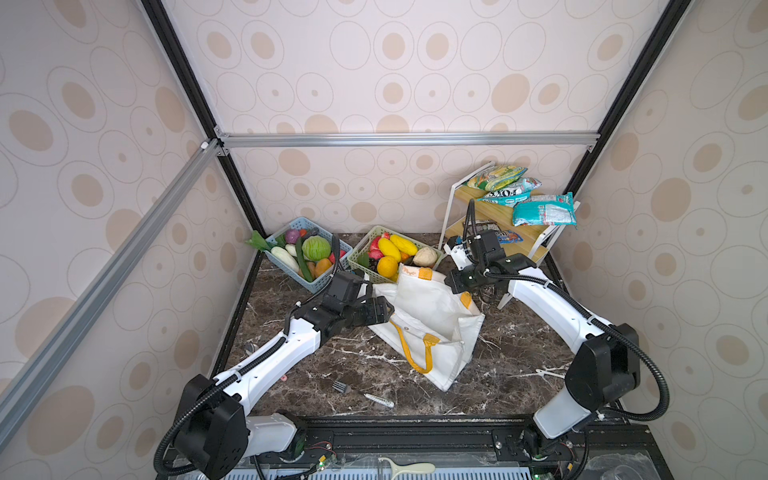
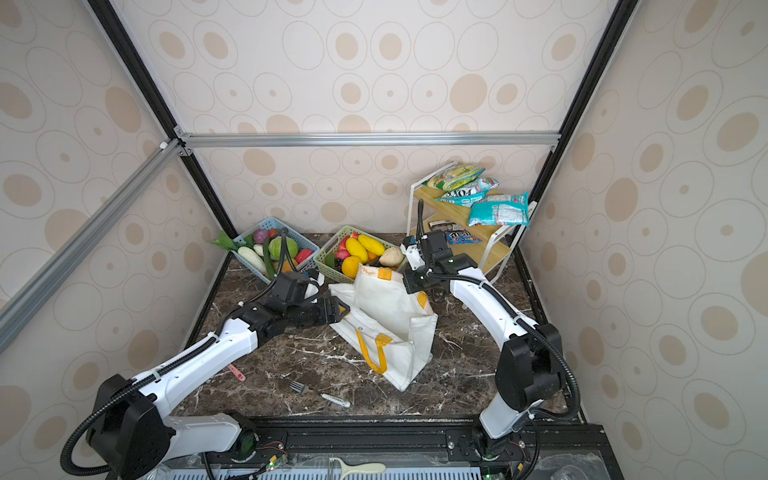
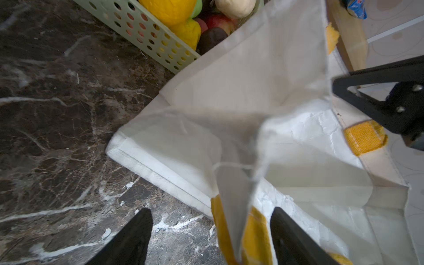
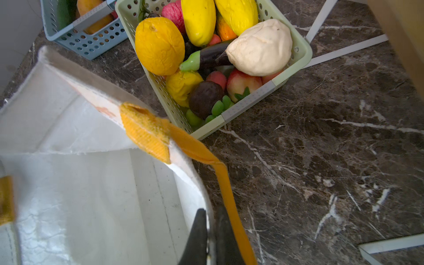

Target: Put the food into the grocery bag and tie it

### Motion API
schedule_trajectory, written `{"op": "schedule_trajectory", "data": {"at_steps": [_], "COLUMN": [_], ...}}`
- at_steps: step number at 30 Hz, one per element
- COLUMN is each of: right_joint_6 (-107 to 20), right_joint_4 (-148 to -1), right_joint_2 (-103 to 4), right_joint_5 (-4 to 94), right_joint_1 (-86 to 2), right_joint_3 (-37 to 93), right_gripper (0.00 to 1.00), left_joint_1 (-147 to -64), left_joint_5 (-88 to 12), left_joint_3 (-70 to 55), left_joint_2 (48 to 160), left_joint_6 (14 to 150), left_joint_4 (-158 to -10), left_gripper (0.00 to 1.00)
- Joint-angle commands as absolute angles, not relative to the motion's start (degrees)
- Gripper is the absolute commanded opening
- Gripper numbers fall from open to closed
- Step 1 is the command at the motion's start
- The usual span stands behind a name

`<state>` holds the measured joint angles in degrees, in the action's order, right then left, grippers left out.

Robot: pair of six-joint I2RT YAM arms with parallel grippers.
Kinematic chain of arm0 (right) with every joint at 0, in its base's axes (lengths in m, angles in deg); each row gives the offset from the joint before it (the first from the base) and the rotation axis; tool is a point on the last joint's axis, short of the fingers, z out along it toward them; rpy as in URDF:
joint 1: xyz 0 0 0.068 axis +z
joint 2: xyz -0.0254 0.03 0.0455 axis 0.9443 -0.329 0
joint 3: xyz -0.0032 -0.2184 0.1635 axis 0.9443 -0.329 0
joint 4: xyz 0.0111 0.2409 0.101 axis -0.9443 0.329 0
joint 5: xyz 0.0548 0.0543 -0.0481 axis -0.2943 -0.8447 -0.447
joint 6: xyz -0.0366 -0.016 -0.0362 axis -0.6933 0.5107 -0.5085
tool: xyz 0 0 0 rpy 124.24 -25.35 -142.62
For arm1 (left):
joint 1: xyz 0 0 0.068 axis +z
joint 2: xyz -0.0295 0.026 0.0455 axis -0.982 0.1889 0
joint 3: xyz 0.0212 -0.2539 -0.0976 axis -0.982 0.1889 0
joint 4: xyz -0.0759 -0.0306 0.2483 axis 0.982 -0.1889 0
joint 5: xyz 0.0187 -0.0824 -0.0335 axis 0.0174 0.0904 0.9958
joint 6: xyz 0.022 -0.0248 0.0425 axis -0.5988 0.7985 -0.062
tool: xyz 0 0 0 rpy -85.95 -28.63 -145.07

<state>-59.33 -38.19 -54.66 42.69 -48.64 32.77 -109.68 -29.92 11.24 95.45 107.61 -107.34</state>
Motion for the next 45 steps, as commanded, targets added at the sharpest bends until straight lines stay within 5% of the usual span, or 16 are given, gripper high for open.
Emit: {"op": "schedule_trajectory", "data": {"at_steps": [1,5,10,16,34,41,45], "right_joint_6": [-57.27,-53.64,-49.56,-45.92,-28.80,-21.92,-21.52], "right_joint_4": [-37.27,-37.77,-38.76,-41.55,-47.88,-51.14,-51.32], "right_joint_2": [-52.68,-51.38,-48.95,-43.90,-31.02,-27.62,-27.10], "right_joint_5": [40.51,40.79,40.72,39.76,40.38,48.38,51.02], "right_joint_1": [-46.99,-44.83,-42.69,-41.61,-39.38,-38.23,-38.24], "right_joint_3": [30.65,29.61,27.88,25.36,13.35,8.86,7.96], "right_gripper": [0.03,0.00,0.00,0.00,0.00,0.00,0.25], "left_joint_1": [-110.85,-112.35,-112.86,-110.41,-100.49,-100.73,-100.84], "left_joint_5": [-29.28,-30.18,-32.78,-34.18,-23.66,-18.31,-18.35], "left_joint_3": [12.17,11.94,11.55,3.19,-4.66,-2.60,-2.91], "left_joint_2": [96.19,97.85,98.01,100.68,108.50,108.86,109.66], "left_joint_6": [113.30,115.54,115.91,108.31,84.74,83.93,84.98], "left_joint_4": [-101.52,-99.45,-99.18,-103.62,-115.77,-109.80,-108.91], "left_gripper": [0.74,0.62,0.29,0.08,0.07,0.16,0.25]}}
